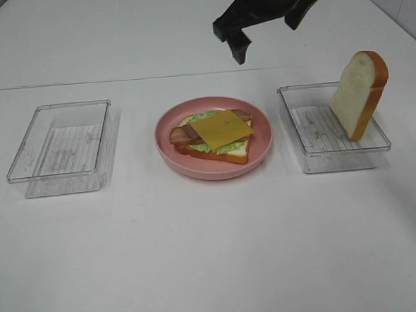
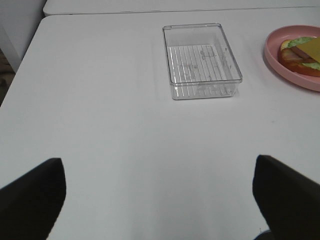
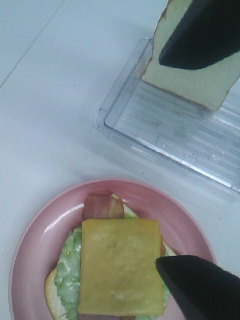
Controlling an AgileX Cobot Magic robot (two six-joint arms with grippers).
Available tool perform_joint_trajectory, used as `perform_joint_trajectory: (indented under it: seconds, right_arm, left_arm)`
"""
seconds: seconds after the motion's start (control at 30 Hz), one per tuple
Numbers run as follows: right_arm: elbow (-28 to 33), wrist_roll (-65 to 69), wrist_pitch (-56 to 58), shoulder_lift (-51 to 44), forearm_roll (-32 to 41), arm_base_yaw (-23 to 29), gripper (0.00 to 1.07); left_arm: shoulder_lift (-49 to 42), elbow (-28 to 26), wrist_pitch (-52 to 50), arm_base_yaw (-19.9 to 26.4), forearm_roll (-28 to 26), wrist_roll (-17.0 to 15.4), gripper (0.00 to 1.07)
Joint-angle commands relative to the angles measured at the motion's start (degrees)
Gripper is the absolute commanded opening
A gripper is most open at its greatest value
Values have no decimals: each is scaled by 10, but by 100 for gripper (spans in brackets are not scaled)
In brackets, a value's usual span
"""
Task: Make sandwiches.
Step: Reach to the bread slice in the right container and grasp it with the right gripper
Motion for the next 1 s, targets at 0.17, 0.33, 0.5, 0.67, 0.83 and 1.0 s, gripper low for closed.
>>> perform_joint_trajectory:
  seconds: [0.17,0.33,0.5,0.67,0.83,1.0]
  right_arm:
    - [-8,-28,43,-18,43,-70,99]
    - [-7,-28,57,-18,61,-126,99]
    - [-7,-37,63,-18,85,-187,99]
    - [-7,-38,56,-17,109,-226,99]
    - [-7,-52,51,-8,149,-256,99]
    - [-6,-52,49,22,161,-262,99]
  left_arm:
    - [-8,1,-4,1,-2,-2,94]
    - [-8,1,-4,1,-2,-2,94]
    - [-8,1,-4,1,-2,-2,94]
    - [-8,1,-4,1,-2,-2,94]
    - [-8,1,-4,1,-2,-2,94]
    - [-8,1,-4,1,-2,-2,94]
